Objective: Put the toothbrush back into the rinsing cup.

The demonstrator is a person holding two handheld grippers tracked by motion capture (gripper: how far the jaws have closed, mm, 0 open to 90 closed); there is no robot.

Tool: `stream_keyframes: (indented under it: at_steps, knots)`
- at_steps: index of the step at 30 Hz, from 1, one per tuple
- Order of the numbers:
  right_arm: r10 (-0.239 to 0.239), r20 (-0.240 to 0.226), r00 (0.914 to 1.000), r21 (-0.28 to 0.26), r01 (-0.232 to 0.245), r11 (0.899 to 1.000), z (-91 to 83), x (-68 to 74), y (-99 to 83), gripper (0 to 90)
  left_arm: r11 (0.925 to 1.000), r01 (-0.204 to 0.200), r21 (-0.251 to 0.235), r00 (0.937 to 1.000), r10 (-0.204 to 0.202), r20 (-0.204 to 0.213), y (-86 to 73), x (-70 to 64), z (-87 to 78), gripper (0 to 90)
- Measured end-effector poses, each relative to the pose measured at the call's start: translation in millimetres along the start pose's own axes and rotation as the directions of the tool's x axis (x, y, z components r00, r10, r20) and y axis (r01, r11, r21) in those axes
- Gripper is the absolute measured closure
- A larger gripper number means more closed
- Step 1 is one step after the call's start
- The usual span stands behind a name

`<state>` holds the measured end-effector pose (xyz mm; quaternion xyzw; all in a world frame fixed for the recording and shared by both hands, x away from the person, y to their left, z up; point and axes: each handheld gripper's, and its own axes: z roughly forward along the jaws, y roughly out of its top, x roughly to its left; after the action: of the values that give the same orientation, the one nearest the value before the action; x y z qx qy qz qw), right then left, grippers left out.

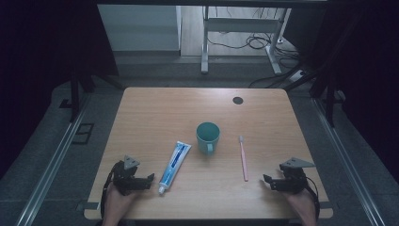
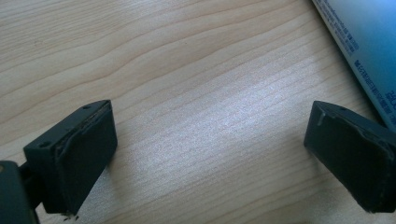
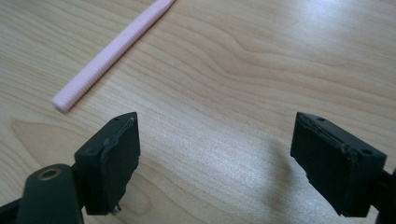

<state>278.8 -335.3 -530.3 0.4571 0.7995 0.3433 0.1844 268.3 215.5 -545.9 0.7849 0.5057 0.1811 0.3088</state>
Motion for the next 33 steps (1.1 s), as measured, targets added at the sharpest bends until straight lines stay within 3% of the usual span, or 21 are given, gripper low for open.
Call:
stream_keyframes:
  at_steps: [13,18,33]
  knots:
    - [-0.001,-0.053,0.9986,0.031,0.002,1.0,-7.0,1.4,8.1,28.6,1.0,0.002,0.001,1.0,-0.002,-0.002,0.0,-0.3,-0.2,2.6]
    - [-0.015,-0.103,0.9946,0.053,0.021,0.998,-7.7,4.7,13.3,42.2,1.0,0.003,0.001,1.0,-0.003,-0.003,-0.1,-0.3,-0.2,2.6]
    - [-0.043,-0.177,0.9833,0.083,0.059,0.995,-2.3,10.6,32.3,66.7,1.0,0.005,0.001,1.0,-0.005,-0.004,-0.2,-0.6,-0.3,2.6]
